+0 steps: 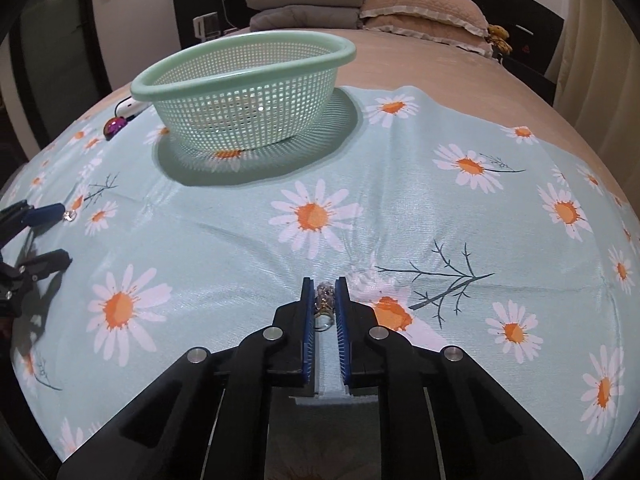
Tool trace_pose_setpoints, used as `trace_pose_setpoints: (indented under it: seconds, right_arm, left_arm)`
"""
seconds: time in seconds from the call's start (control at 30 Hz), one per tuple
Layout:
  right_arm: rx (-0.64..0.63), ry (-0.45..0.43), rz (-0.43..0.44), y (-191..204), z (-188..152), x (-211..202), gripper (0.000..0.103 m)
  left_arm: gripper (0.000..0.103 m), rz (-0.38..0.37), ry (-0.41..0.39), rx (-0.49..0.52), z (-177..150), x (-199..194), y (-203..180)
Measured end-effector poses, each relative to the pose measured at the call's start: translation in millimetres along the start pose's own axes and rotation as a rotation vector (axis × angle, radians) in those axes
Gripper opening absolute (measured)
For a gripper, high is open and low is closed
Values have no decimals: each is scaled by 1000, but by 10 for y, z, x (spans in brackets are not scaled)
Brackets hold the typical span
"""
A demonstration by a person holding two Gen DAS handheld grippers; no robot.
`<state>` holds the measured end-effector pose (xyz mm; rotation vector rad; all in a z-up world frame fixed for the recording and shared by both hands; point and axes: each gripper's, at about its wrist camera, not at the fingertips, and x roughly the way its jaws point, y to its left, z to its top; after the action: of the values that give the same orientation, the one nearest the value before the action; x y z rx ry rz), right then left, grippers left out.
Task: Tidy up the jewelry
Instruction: 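Grasp the silver charm with the left tool while the right tool grasps a small silver earring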
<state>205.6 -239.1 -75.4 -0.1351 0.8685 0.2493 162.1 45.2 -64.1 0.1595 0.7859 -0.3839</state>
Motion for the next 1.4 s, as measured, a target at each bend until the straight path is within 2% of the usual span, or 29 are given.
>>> trace_pose_setpoints:
  seconds: [0.03,0.13,0.17,0.2,0.23,0.27,0.33,0.53,0.63,0.67,0.7,0.73,0.77,0.8,0.83,0.93,1.0,1.03,1.07,1.1,1.17,1.3,1.4]
  right_arm:
    - [-7,0,-5,14,-8,-1,10]
    - [-1,3,1,7,7,4,10]
    - [3,6,7,-6,11,4,10]
    - [9,8,13,-19,16,4,10]
    - [12,9,16,-25,18,4,10]
    - [13,11,17,-23,25,8,10]
    - [11,17,19,-30,34,11,10]
    - [-4,26,20,-19,34,11,10]
    - [-8,27,20,-17,33,15,10]
    - [-7,28,21,-16,36,20,10]
    - [-9,30,21,-15,38,24,10]
    - [-12,31,19,-10,40,27,10]
    - [-15,32,18,-6,42,31,10]
    - [-17,34,17,-3,41,35,10]
    - [-20,35,17,0,42,38,10]
    - [-23,36,18,3,45,47,10]
    - [-26,36,15,15,53,55,10]
    - [-28,35,13,20,57,58,10]
    - [-29,35,11,26,61,63,10]
    - [-30,34,10,28,61,64,10]
    - [-33,34,6,35,61,62,10]
    - [-24,37,13,16,80,34,10]
    - [-16,67,74,-8,124,-26,10]
  left_arm:
    - [64,-10,-2,13,-2,-8,-13]
    - [52,-48,-3,35,-16,-4,-20]
    - [45,-56,-1,21,-12,-7,4]
    - [36,-57,-1,8,-3,-14,32]
    - [10,-71,6,-11,5,-13,69]
    - [4,-87,17,-32,7,-2,102]
    - [4,-104,25,-42,12,13,132]
    - [3,-85,40,-22,57,26,101]
    - [5,-71,29,-7,50,14,75]
    - [8,-62,27,0,51,15,63]
    - [12,-59,27,-1,58,17,61]
    - [27,-76,26,-11,68,15,69]
    - [53,-113,26,-26,81,18,75]
    - [63,-153,29,-34,93,29,60]
    - [67,-142,32,-22,106,48,15]
    - [67,-65,43,69,138,126,-154]
    - [64,-81,50,23,188,160,-106]
    - [51,-80,49,8,206,174,-75]
    - [26,-77,48,-4,219,186,-41]
    - [9,-72,50,-31,229,200,4]
    - [10,-93,62,-65,228,214,60]
    - [10,-70,66,-42,224,162,17]
    - [10,-72,89,-42,228,111,36]
